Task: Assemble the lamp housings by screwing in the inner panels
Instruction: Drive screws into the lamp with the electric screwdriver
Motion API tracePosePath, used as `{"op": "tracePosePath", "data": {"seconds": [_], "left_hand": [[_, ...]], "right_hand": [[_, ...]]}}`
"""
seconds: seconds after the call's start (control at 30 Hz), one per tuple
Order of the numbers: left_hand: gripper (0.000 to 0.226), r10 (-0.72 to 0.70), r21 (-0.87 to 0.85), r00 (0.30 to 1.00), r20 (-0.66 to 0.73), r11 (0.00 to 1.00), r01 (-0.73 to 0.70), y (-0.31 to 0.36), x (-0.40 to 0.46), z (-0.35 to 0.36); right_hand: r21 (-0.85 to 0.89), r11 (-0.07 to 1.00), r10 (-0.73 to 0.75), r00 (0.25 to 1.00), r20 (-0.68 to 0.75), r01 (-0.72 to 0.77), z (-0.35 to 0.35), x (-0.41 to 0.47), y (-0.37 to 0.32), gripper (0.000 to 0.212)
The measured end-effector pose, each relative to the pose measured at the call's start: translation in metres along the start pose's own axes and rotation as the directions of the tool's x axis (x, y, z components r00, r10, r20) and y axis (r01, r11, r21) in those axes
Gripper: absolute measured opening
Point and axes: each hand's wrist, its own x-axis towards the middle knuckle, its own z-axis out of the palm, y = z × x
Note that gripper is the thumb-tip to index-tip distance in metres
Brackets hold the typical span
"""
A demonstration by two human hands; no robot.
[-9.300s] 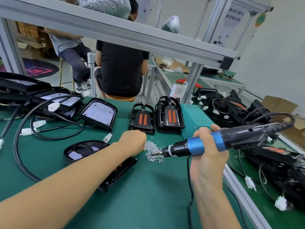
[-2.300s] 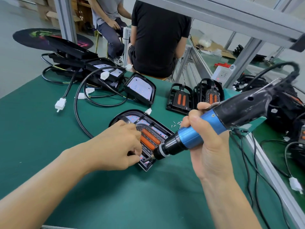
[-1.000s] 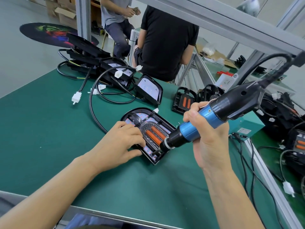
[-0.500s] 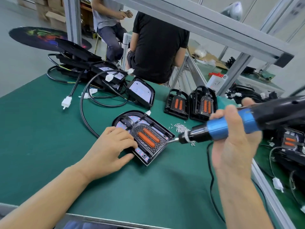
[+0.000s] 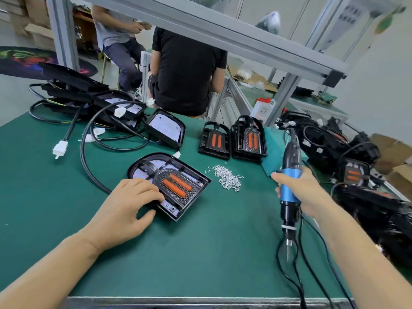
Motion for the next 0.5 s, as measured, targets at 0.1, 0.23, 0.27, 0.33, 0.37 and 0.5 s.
{"op": "tracePosePath", "data": {"seconds": [0.1, 0.23, 0.27, 0.33, 0.37, 0.5], "left_hand": [[0.032, -0.003, -0.002, 1.0, -0.011, 1.0, 0.003, 0.0, -0.001, -0.001], [0.033, -0.015, -0.001, 1.0, -0.008, 1.0, 0.015, 0.0, -0.002, -0.001], [0.034, -0.016, 0.0, 1.0, -0.008, 1.0, 0.016, 0.0, -0.001, -0.001], [0.034, -0.016, -0.002, 1.0, -0.005, 1.0, 0.016, 0.0, -0.001, -0.001], [0.034, -0.015, -0.004, 1.0, -0.004, 1.0, 0.015, 0.0, -0.001, -0.002], [0.033, -0.007, -0.012, 1.0, -0.007, 1.0, 0.007, 0.0, -0.001, -0.001]], "right_hand": [[-0.145, 0.98, 0.136, 0.991, -0.001, -0.135, 0.008, 0.016, 0.023, 0.061], [-0.281, 0.941, 0.201, 0.979, 0.014, -0.189, 0.02, 0.034, 0.03, 0.065], [-0.303, 0.932, 0.214, 0.977, 0.016, -0.199, 0.023, 0.038, 0.029, 0.066], [-0.36, 0.908, 0.227, 0.974, -0.001, -0.212, 0.028, 0.043, 0.029, 0.066], [-0.417, 0.886, 0.216, 0.976, -0.015, -0.203, 0.031, 0.045, 0.03, 0.061], [-0.753, 0.65, 0.09, 0.994, -0.063, -0.106, 0.039, 0.046, 0.025, 0.044]]}}
